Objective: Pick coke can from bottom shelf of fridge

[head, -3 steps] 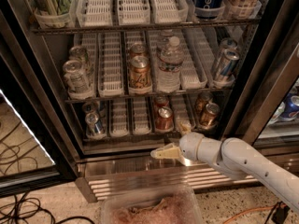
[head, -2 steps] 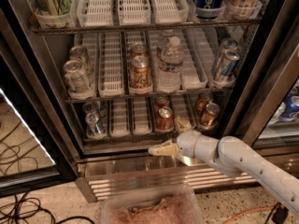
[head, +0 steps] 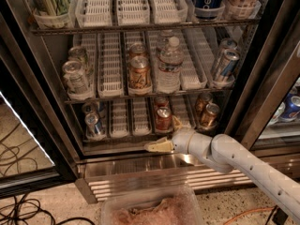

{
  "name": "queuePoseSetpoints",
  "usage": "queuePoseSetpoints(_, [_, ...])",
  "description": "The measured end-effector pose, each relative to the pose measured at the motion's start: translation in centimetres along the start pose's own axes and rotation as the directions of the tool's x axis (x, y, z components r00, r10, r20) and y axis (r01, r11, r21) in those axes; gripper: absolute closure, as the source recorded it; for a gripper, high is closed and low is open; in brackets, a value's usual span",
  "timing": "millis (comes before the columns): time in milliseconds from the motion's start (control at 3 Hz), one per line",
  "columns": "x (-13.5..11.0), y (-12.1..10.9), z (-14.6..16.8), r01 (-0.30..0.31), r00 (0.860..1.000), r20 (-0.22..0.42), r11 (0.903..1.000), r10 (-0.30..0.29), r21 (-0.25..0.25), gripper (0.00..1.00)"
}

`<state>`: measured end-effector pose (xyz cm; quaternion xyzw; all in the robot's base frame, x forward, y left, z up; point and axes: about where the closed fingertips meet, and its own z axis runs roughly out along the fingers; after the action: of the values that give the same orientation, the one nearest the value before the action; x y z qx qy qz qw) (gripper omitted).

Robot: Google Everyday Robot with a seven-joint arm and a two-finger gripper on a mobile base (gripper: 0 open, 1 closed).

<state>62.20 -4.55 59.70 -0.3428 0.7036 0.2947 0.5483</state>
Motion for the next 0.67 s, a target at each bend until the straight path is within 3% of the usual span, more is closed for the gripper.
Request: queuePoseSetpoints(667, [0.5, -2.8, 0.8, -0.006, 1.000, 0.017, 0.9977, 0.005, 0.067, 0.00])
